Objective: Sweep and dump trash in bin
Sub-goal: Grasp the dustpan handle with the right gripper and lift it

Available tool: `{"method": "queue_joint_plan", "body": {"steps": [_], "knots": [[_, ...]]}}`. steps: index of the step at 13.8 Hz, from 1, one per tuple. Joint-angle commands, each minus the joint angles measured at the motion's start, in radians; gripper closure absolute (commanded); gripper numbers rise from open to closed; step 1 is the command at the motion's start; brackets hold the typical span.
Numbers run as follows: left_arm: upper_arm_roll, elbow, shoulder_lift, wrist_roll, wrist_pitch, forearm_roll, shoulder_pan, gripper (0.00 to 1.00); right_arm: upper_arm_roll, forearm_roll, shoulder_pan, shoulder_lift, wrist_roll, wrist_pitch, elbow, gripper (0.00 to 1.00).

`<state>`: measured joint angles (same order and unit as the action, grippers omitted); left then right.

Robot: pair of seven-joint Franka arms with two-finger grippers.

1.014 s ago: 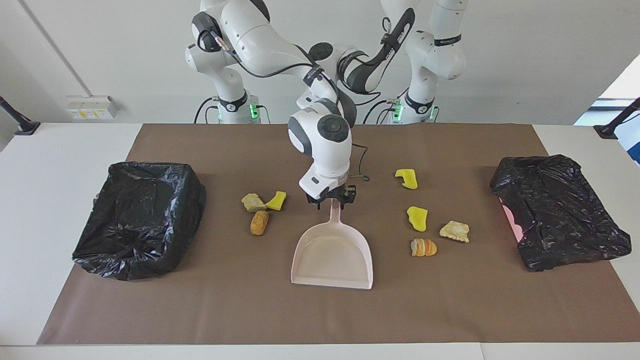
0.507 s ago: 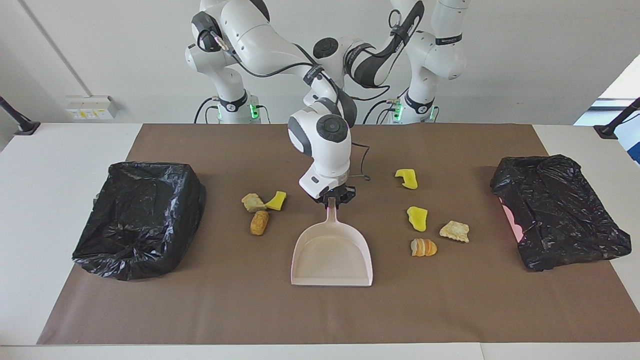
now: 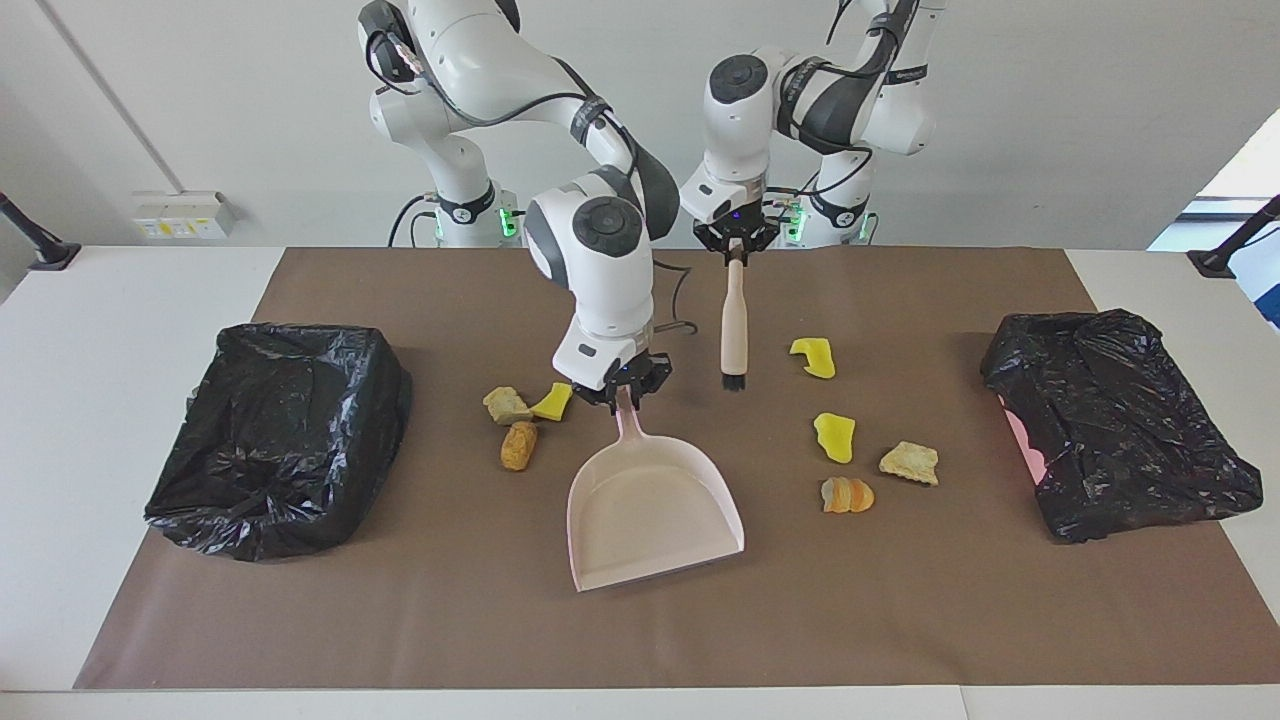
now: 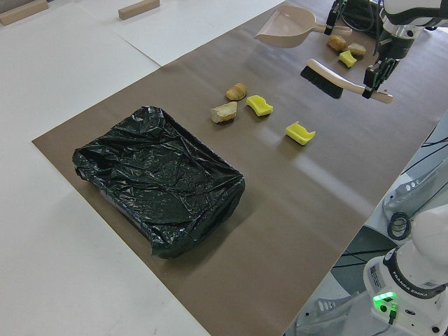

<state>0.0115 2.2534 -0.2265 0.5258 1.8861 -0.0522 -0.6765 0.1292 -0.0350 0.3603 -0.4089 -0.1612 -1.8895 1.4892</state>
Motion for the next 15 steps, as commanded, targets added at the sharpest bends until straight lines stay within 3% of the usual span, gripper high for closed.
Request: {"method": "queue_joint_plan", "body": {"steps": [1, 5, 8, 12, 15], "knots": [[0.012, -0.005, -0.004, -0.082, -0.006, -0.038, 0.127, 1.00, 0.007, 0.018, -0.032, 0.152, 0.248, 0.042, 0.159, 1.00], [0.012, -0.043, 0.070, -0.340, 0.106, -0.049, 0.369, 1.00, 0.007, 0.000, -0.029, 0.219, 0.596, 0.075, 0.242, 1.00], [0.012, -0.141, 0.212, -0.467, 0.160, -0.110, 0.507, 1.00, 0.007, 0.000, -0.018, 0.243, 0.813, 0.001, 0.341, 1.00], [0.012, -0.280, 0.353, -0.596, 0.209, -0.138, 0.629, 1.00, 0.006, -0.009, 0.058, 0.210, 0.801, -0.124, 0.407, 1.00], [0.012, -0.301, 0.429, -0.599, 0.266, -0.193, 0.667, 1.00, 0.006, -0.046, 0.084, 0.177, 0.755, -0.174, 0.411, 1.00]]}}
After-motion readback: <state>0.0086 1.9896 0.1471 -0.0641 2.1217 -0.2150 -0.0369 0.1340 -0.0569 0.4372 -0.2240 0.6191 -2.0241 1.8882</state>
